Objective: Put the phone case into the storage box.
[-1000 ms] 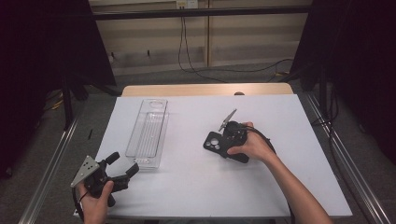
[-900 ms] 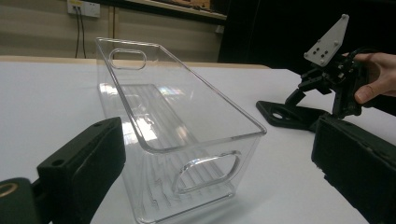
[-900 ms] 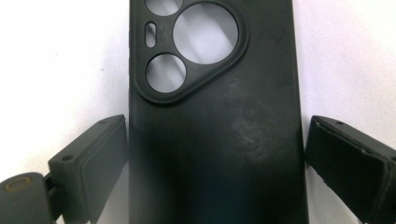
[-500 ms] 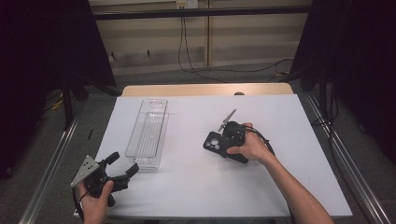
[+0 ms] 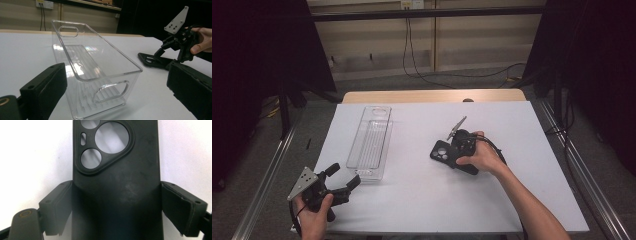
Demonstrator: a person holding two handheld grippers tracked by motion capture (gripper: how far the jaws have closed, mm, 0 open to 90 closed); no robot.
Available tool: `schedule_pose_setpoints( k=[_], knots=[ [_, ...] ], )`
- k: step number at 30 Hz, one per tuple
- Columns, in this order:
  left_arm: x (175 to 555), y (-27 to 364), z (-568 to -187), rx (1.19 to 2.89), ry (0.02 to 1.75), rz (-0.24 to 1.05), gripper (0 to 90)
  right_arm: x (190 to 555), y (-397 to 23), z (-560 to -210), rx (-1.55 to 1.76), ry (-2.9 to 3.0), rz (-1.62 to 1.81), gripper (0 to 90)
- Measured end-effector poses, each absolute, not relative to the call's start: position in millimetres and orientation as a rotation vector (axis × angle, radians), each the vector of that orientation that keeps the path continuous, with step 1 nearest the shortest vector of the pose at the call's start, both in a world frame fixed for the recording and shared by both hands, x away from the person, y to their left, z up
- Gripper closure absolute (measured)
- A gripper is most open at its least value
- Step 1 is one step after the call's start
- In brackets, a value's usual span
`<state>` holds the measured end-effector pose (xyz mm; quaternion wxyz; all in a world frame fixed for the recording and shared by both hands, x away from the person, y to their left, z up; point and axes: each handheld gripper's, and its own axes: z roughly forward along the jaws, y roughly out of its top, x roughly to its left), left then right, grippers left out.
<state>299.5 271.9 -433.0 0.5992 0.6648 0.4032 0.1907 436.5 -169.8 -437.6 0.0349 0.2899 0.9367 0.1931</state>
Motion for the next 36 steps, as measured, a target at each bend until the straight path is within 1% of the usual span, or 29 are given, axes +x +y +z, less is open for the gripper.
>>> schedule_pose_setpoints(
  k=[15,36],
  knots=[
    [300,272,-433,1.544,0.936,0.442,3.0,432,-186,-417,0.934,2.765,0.752,14.9],
    [300,273,-433,1.539,0.942,0.445,3.0,431,-197,-404,0.975,2.522,1.013,14.9]
  ],
)
